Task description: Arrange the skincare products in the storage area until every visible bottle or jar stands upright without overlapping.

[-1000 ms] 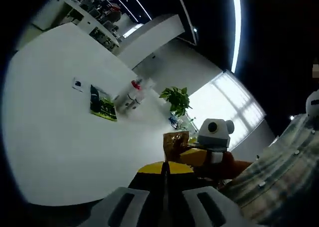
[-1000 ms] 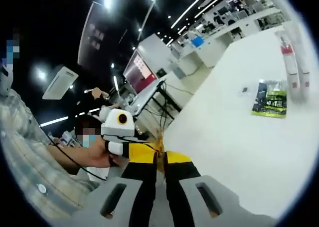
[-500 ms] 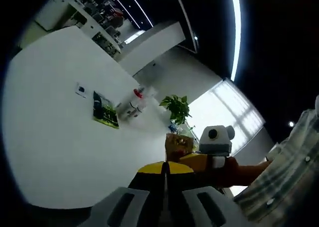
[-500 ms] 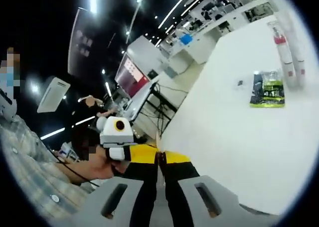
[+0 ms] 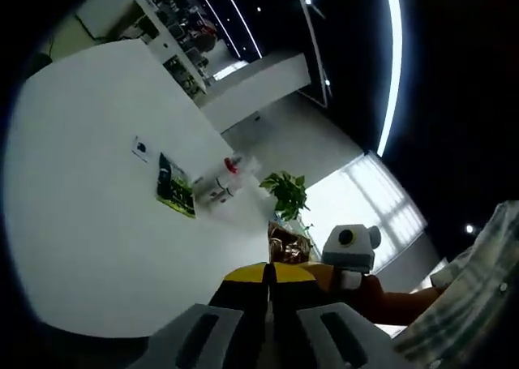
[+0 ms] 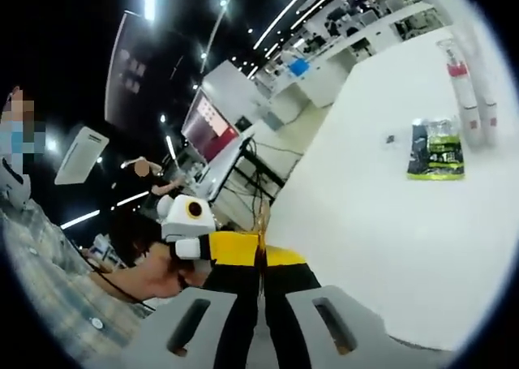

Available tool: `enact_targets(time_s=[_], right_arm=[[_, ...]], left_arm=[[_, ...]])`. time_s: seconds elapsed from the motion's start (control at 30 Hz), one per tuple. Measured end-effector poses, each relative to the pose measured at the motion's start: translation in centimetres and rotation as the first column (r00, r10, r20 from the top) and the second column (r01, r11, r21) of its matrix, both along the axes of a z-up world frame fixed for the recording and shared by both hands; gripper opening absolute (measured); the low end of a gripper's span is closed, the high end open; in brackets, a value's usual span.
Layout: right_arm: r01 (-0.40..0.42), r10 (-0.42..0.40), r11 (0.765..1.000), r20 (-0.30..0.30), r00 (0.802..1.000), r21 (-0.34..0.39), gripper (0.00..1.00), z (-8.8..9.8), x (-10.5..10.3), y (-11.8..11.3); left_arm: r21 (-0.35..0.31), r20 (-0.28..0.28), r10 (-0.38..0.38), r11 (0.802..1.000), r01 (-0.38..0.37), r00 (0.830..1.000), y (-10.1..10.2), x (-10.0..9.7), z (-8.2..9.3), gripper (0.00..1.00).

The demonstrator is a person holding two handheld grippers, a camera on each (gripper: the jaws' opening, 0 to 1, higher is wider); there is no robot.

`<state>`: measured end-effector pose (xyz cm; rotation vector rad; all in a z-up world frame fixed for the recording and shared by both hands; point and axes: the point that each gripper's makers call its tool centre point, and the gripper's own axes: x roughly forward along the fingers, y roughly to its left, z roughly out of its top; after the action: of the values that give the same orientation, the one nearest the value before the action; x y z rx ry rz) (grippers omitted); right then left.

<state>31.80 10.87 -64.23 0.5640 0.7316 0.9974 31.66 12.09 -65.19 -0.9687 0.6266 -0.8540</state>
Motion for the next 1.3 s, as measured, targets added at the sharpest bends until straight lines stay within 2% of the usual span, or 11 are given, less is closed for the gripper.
enact_targets(time_s=[0.13,0.27,0.4,0.47,0.5,0.7,0.77,0.97,1.13,1.3], right_arm=[[0.032,-0.028,0.997,-0.057,0.998,0.07,0.01,0.3,0.3,0.4],[0.008,-0.005,0.998,-0.044,0.999,0.065,0.02,0.6,0.2,1.5],[-0.019,0.021,0.999,-0.033,0.999,0.044,0.09,0.5,0.3,2.7],[-0.038,0.04,0.998,-0.031,0.999,0.056,0.01,0.9,0.2,3.1],[-0.027,0.028,0.999,-0.031,0.999,0.044,0.0,0.8,0.4,3.2],[-0.037,0.037,0.999,-0.032,0.999,0.027,0.0,1.0,0.7,4.5],[-0.035,0.036,0.999,-0.032,0.999,0.019,0.0,1.0,0.8,4.5],[-0.027,0.028,1.0,-0.049,0.998,0.015,0.0,0.9,1.0,4.3],[0.003,-0.001,0.999,-0.059,0.998,0.037,0.0,1.3,1.5,4.0],[0.025,-0.023,0.999,-0.059,0.998,0.028,0.0,1.2,1.4,3.5]], left_arm=[[-0.016,-0.018,0.009,1.0,-0.009,1.0,0.6,0.2,0.7,0.0],[0.006,-0.039,0.009,1.0,-0.009,0.999,1.8,0.4,0.5,0.0],[-0.004,-0.063,0.045,0.999,-0.045,0.997,3.1,0.8,0.6,0.0],[-0.013,-0.071,0.053,0.998,-0.055,0.996,3.8,1.0,0.8,0.0],[-0.017,-0.069,0.06,0.998,-0.061,0.996,4.0,1.1,0.9,0.0],[0.002,-0.029,0.095,0.995,-0.095,0.995,5.2,1.4,1.1,0.0],[0.018,0.005,0.096,0.995,-0.096,0.995,5.2,1.4,1.1,0.0],[0.027,0.028,0.096,0.995,-0.097,0.995,5.4,1.5,1.1,0.01],[0.034,0.05,0.137,0.99,-0.139,0.989,6.3,1.8,1.2,0.03],[0.076,0.075,0.129,0.988,-0.135,0.989,6.0,1.8,0.8,0.07]])
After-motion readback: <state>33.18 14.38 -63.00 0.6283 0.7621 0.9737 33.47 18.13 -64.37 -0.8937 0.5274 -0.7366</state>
